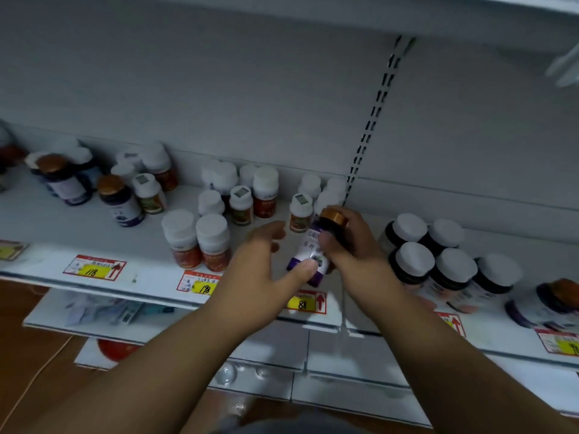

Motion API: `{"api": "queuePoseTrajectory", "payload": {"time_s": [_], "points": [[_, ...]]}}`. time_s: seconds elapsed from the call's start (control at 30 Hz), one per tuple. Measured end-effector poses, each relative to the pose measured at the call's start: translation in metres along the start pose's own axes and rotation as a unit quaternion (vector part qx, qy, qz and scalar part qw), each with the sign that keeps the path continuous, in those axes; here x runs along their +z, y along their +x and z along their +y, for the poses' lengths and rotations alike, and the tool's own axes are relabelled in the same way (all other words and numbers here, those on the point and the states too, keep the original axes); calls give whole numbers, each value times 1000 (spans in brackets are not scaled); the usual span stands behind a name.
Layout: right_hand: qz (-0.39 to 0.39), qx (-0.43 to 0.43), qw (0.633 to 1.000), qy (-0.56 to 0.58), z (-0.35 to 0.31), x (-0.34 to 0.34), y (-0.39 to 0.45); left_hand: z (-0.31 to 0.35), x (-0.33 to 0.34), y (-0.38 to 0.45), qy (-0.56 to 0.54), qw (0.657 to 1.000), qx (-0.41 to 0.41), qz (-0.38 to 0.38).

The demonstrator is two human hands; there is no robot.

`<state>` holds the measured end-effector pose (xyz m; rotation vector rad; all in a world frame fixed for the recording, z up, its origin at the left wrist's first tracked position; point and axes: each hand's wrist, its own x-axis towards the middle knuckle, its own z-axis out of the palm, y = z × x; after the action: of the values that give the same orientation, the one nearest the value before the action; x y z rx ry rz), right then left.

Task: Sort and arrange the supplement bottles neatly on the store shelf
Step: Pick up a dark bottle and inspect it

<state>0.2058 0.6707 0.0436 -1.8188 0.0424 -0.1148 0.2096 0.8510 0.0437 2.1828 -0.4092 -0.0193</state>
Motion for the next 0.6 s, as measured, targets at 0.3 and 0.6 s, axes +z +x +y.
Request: {"api": "queuePoseTrajectory", "payload": {"time_s": [0.3,0.6], "points": [[33,16,997,61,-32,-18,-58,35,7,-16,-168,972,35,-163],[194,64,979,4,-32,-111,-170,111,106,-41,-199,920,111,-318]]}}
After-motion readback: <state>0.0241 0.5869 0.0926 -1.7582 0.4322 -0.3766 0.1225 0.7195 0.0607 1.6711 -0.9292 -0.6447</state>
